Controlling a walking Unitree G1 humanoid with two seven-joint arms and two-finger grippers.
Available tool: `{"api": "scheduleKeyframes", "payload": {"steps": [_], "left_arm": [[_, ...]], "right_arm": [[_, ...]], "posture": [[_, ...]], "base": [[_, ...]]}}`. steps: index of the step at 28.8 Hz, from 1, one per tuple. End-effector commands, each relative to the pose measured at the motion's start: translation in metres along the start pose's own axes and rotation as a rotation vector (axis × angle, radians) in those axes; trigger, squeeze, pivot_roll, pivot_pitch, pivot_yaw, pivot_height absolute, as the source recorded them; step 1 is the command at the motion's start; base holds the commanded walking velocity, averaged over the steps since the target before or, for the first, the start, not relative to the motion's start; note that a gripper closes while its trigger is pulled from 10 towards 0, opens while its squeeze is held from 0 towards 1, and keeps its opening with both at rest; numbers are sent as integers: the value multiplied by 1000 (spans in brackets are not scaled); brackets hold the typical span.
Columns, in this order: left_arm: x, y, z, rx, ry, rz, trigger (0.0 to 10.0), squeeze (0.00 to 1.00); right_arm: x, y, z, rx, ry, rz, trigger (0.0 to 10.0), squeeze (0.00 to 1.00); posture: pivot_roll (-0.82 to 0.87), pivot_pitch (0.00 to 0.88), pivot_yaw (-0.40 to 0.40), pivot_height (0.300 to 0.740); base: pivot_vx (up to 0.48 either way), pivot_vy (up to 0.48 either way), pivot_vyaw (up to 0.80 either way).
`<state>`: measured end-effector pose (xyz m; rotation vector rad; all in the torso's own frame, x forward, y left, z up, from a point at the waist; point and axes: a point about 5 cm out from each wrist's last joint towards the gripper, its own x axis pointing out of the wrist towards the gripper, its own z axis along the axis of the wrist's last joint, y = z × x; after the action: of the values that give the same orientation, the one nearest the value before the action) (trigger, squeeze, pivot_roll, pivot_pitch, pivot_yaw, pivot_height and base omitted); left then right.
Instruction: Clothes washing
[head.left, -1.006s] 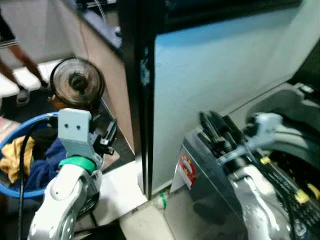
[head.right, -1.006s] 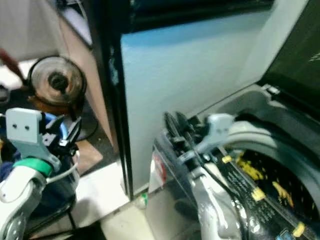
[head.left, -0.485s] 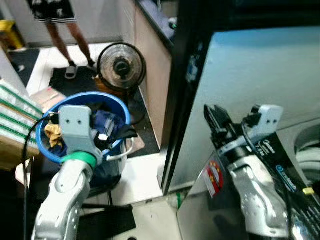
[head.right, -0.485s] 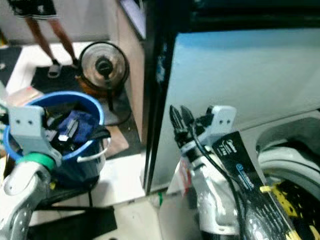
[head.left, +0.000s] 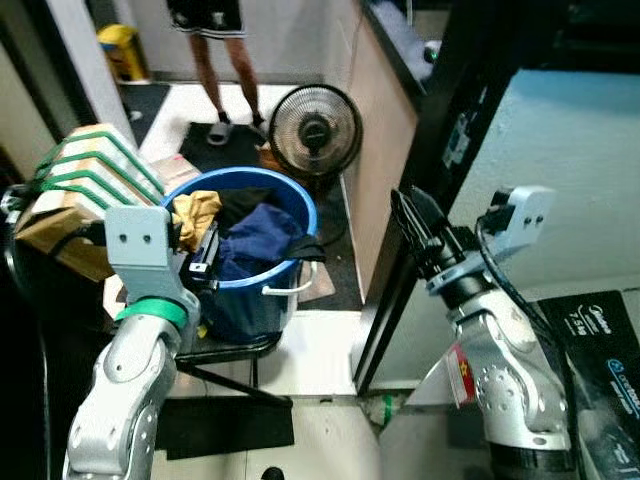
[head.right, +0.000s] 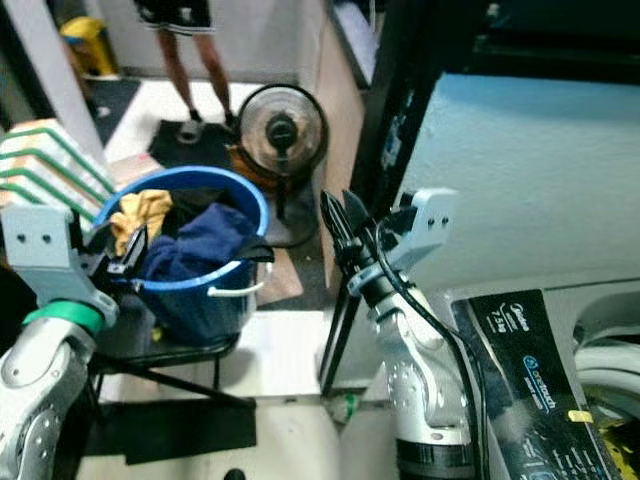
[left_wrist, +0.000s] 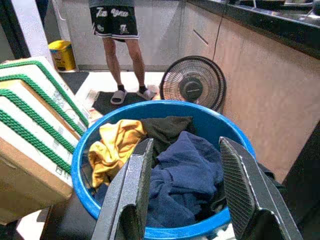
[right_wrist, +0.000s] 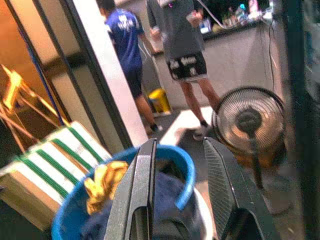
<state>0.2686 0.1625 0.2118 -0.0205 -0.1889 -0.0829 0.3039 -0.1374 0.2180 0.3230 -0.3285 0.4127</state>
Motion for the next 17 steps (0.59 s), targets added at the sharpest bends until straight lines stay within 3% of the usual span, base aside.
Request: {"api": "scheduleKeyframes", "payload": {"steps": [1, 13, 17], "left_arm": [[-2, -6, -2, -12, 15, -31, 10000, 0], [-3, -5, -2, -16, 3, -19, 10000, 0], [-4, -6, 2, 7, -32, -35, 10000, 0]], "right_arm": [[-1, 0, -3, 1, 16, 4, 10000, 0], [0, 3, -6, -1, 27, 31, 10000, 0], [0, 4, -6, -4, 26, 34, 10000, 0]], "posture": [[131, 18, 1, 740], [134, 15, -7, 740], [131, 14, -5, 740]], "base": [[0, 480, 0], [0, 480, 0], [0, 0, 0]]}}
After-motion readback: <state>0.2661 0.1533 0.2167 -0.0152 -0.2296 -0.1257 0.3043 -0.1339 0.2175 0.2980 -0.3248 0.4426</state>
